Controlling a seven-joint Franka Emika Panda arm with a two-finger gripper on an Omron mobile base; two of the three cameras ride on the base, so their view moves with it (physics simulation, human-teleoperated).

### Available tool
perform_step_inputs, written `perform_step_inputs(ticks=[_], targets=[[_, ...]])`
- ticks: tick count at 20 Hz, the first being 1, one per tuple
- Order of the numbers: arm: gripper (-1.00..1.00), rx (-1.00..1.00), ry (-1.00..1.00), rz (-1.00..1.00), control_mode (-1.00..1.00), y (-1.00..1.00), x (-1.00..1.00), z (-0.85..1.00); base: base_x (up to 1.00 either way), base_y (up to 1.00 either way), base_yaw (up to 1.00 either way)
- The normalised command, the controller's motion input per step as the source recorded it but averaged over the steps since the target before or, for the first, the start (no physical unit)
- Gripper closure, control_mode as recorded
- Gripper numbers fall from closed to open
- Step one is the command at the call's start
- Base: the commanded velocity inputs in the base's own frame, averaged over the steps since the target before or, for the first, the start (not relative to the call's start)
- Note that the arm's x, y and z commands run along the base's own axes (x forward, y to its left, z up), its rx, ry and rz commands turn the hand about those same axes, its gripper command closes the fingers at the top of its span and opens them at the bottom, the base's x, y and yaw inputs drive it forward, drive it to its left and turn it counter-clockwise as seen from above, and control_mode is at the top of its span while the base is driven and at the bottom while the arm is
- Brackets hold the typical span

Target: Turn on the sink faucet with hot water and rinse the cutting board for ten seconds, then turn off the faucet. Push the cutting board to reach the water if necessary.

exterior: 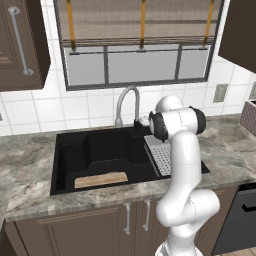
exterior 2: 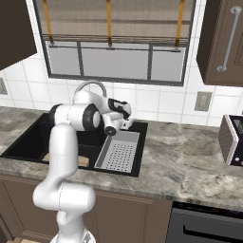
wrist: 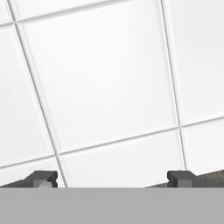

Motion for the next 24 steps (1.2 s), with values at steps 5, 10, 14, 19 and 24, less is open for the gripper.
perform_step_inputs(ticks=[5, 10, 14, 19, 24], targets=[[-1.0, 0.0, 0.13, 0.01, -1.0, 0.0, -0.02, 0.27, 0.0, 0.0, 0.0], [-1.0, 0.0, 0.21, 0.0, -1.0, -0.06, -0.08, 0.2, 0.0, 0.0, 0.0], [-1.0, 0.0, 0.11, 0.0, -1.0, -0.58, -0.29, 0.0, 0.0, 0.0, 0.0], [-1.0, 0.0, 0.07, 0.0, -1.0, -0.62, -0.29, -0.02, 0.0, 0.0, 0.0], [-1.0, 0.0, 0.03, 0.0, -1.0, -0.58, -0.23, -0.13, 0.0, 0.0, 0.0]])
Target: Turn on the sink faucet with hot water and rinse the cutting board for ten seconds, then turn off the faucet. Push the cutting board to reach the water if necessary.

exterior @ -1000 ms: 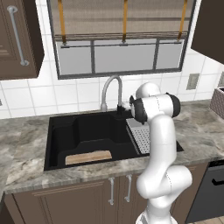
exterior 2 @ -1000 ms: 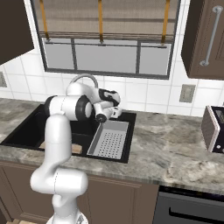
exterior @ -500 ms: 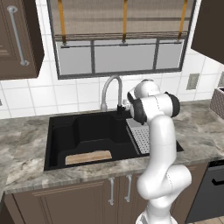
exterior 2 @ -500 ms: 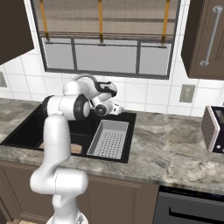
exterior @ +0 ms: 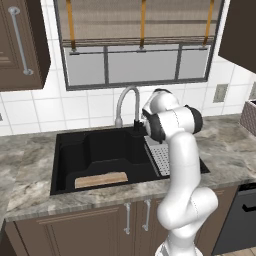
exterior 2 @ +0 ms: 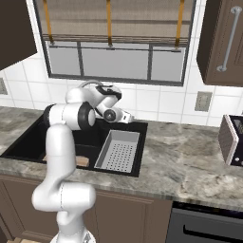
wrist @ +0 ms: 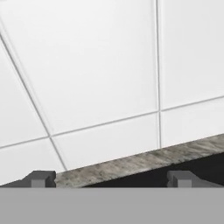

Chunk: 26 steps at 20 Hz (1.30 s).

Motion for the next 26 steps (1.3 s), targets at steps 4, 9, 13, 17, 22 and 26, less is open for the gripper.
perform_step_inputs(ticks=[4, 9, 13, 17, 22, 26], targets=[[-1.0, 0.0, 0.0, 0.0, -1.0, -0.76, -0.21, -0.14, 0.0, 0.0, 0.0], [-1.0, 0.01, 0.0, 0.0, -1.0, -1.0, -0.21, -0.17, 0.0, 0.0, 0.0], [-1.0, 0.02, 0.0, 0.0, -1.0, -1.0, -0.17, -0.09, 0.0, 0.0, 0.0], [-1.0, 0.05, 0.04, 0.0, -1.0, -1.0, -0.22, 0.0, 0.0, 0.0, 0.0], [-1.0, 0.11, 0.1, 0.0, -1.0, -0.76, -0.18, 0.12, 0.0, 0.0, 0.0], [-1.0, 0.1, 0.15, 0.0, -1.0, -0.23, -0.21, 0.52, 0.0, 0.0, 0.0]])
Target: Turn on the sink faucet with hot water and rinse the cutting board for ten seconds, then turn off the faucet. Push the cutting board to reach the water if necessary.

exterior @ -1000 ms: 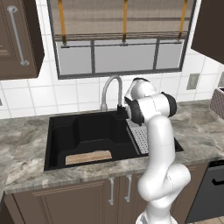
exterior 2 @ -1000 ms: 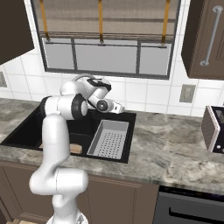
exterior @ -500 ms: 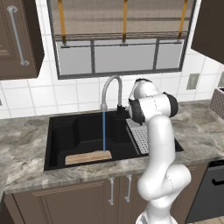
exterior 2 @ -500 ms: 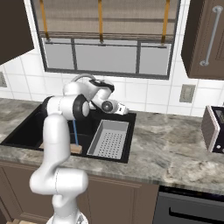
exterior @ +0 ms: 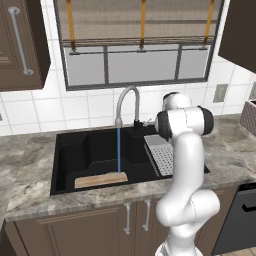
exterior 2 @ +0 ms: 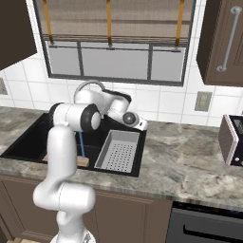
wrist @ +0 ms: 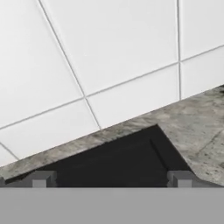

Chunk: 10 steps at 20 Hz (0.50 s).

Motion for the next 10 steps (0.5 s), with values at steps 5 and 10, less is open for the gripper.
perform_step_inputs(ticks=[5, 10], targets=[[-1.0, 0.11, 0.22, 0.0, -1.0, -0.08, -0.28, 0.82, 0.0, 0.0, 0.0], [-1.0, 0.13, 0.33, 0.0, -1.0, -0.01, -0.18, 0.84, 0.0, 0.0, 0.0]])
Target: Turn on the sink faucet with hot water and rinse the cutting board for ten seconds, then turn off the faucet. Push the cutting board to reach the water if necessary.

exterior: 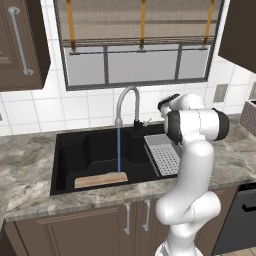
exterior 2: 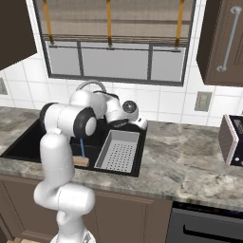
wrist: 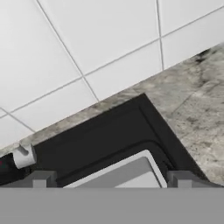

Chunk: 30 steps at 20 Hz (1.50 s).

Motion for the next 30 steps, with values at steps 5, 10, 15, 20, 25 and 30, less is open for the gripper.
perform_step_inputs(ticks=[5, 10, 15, 20, 25, 30], targets=[[-1.0, 0.18, 0.43, 0.02, -1.0, 0.0, -0.01, 0.76, 0.0, 0.0, 0.0], [-1.0, 0.19, 0.49, 0.06, -1.0, 0.0, 0.0, 0.66, 0.0, 0.0, 0.0], [-1.0, 0.14, 0.24, 0.14, -1.0, -0.08, 0.0, 0.25, 0.0, 0.0, 0.0], [-1.0, 0.01, -0.1, 0.15, -1.0, -0.05, 0.0, -0.34, 0.0, 0.0, 0.0], [-1.0, 0.0, -0.33, 0.16, -1.0, 0.0, 0.0, -0.45, 0.0, 0.0, 0.0], [-1.0, 0.0, -0.33, 0.14, -1.0, 0.0, 0.0, -0.38, 0.0, 0.0, 0.0]])
